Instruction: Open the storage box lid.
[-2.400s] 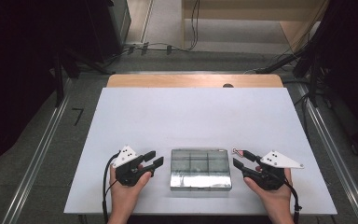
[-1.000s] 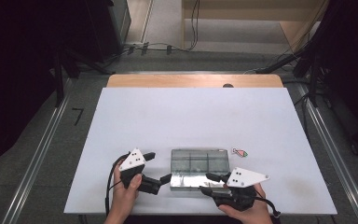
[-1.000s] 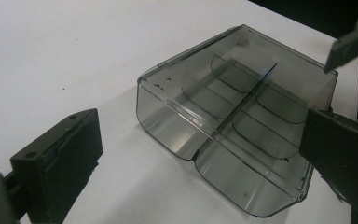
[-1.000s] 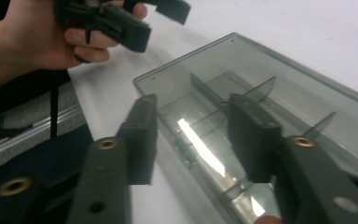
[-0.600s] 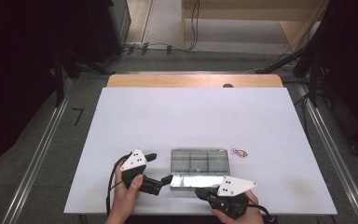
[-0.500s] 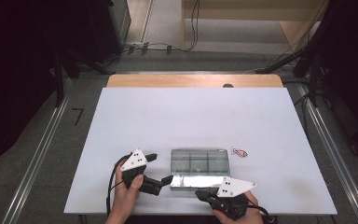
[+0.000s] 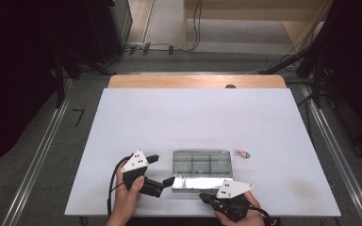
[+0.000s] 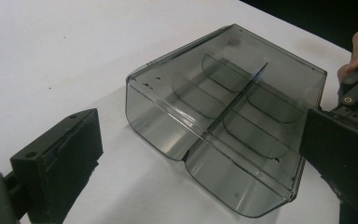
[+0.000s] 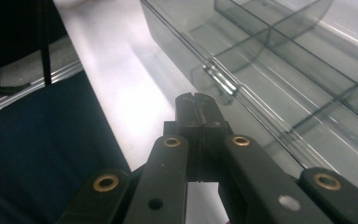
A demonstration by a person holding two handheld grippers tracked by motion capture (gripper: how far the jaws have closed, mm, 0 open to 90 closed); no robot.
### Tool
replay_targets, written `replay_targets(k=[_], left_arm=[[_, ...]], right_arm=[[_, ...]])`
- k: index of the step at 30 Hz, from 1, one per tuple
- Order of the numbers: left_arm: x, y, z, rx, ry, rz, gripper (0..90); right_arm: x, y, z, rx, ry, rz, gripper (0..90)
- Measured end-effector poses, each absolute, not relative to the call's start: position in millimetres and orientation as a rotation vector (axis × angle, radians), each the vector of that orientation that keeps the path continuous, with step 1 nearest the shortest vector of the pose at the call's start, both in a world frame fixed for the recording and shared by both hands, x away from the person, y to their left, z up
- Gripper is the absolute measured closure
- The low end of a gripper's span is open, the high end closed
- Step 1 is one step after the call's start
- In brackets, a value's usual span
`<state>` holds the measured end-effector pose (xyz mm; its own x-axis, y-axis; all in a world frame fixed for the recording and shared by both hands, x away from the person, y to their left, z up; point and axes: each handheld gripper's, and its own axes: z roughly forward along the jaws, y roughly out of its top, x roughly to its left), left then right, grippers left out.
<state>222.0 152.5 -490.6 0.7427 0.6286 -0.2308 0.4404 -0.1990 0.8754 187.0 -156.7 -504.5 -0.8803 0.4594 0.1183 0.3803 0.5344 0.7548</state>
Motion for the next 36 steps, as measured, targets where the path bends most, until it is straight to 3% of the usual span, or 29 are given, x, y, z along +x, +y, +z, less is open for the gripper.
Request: replay_targets(k=[36], left_arm=[[222.1, 153.0, -489.7, 1.826, 0.82, 0.203, 0.0]], right_arm=[[186.7, -162.3, -498.4, 0.745, 2.6, 1.286, 88.2]])
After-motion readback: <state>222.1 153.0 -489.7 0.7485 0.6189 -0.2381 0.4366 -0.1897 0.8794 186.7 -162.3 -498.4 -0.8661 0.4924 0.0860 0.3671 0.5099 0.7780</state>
